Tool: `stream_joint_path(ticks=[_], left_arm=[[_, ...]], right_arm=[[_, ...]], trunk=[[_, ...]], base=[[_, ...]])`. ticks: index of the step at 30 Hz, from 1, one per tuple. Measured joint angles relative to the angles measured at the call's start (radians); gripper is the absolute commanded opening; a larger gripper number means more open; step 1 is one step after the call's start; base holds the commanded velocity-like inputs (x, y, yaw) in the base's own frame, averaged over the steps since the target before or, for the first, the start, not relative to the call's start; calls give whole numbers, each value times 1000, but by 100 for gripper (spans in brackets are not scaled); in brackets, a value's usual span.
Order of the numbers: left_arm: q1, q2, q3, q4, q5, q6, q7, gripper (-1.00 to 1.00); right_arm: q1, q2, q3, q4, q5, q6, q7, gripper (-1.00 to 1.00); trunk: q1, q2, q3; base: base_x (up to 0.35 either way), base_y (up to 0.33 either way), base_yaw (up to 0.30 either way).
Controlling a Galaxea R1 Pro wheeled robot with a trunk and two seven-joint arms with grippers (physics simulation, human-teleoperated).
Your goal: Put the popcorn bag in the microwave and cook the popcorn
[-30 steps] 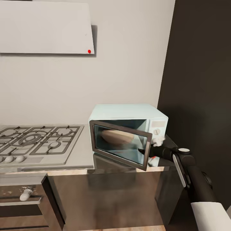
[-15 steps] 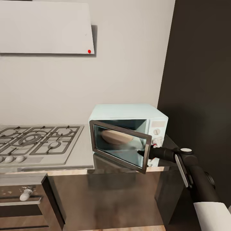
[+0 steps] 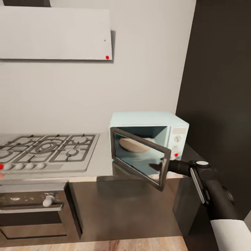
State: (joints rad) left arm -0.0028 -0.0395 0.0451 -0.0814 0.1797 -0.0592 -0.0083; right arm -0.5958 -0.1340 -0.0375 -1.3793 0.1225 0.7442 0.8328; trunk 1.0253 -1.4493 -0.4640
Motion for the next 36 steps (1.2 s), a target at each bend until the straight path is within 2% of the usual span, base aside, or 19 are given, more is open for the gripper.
stream_joint_path(ticks=[9, 12, 15, 33, 34, 36], left_arm=[[0, -2, 0, 0, -1, 0, 0, 100], [0, -2, 0, 0, 0, 0, 0, 100], [0, -1, 0, 0, 0, 0, 0, 100], [0, 0, 0, 0, 0, 0, 0, 100], [0, 0, 0, 0, 0, 0, 0, 100], [0, 0, 0, 0, 0, 0, 0, 100]], right_arm=[[0, -3, -4, 1, -2, 0, 4, 100], [0, -34, -4, 6, 0, -5, 8, 100], [0, -50, -3, 7, -1, -9, 9, 100], [0, -52, -3, 8, 0, -11, 1, 100], [-1, -52, -5, 8, 10, -19, -3, 100], [0, -53, -36, 9, 31, -26, -4, 100]], trunk=[[0, 0, 0], [0, 0, 0], [0, 0, 0], [0, 0, 0], [0, 0, 0], [0, 0, 0]], base=[[-182, 279, 0], [-222, 267, 0], [-225, 265, 0], [-211, 265, 0], [-182, 264, 0], [-181, 263, 0]])
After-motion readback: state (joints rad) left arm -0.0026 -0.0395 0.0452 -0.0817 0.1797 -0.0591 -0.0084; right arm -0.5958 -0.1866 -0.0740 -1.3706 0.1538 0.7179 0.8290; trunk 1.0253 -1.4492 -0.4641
